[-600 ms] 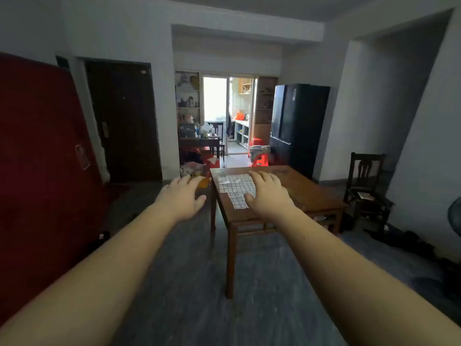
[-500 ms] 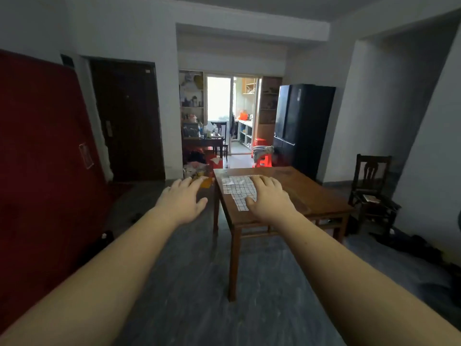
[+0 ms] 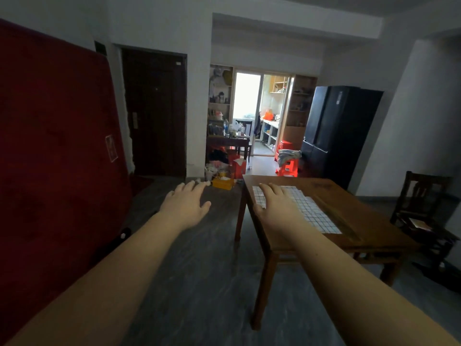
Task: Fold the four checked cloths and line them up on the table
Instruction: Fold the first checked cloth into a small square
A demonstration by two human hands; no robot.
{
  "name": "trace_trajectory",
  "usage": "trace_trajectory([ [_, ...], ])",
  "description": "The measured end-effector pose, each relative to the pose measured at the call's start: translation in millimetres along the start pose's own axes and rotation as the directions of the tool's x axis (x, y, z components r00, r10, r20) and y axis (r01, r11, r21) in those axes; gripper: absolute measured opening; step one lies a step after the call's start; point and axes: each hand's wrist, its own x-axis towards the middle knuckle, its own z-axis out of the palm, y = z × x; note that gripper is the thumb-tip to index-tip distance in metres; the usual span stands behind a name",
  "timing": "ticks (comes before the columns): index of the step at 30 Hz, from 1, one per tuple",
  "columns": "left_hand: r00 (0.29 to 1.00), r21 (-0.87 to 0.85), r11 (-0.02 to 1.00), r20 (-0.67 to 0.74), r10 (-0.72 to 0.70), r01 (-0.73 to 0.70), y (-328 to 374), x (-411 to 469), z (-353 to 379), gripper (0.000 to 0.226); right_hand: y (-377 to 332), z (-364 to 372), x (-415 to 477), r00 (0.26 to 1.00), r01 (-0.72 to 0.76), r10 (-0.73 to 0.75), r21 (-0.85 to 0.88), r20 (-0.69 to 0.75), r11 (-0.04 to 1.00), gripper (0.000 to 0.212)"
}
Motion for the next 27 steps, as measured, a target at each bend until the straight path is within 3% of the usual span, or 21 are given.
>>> trace_trajectory([
  [9,0.997,0.001,1.0,0.068,0.026,-0.026,-96,124,31,0.07,-31,88,119,0.997,-0.057,0.055,0.041,0.05,0.998,0.069],
  [21,0.997,0.028,0.999,0.076,0.018,-0.021,-125,318,104,0.069,8,169,315,0.998,-0.03,0.029,0.02,0.048,0.999,0.07],
  [27,0.995,0.089,0.995,0.088,-0.046,0.038,-132,436,130,0.067,40,209,442,0.996,0.002,-0.009,0.09,0.084,0.996,0.07],
])
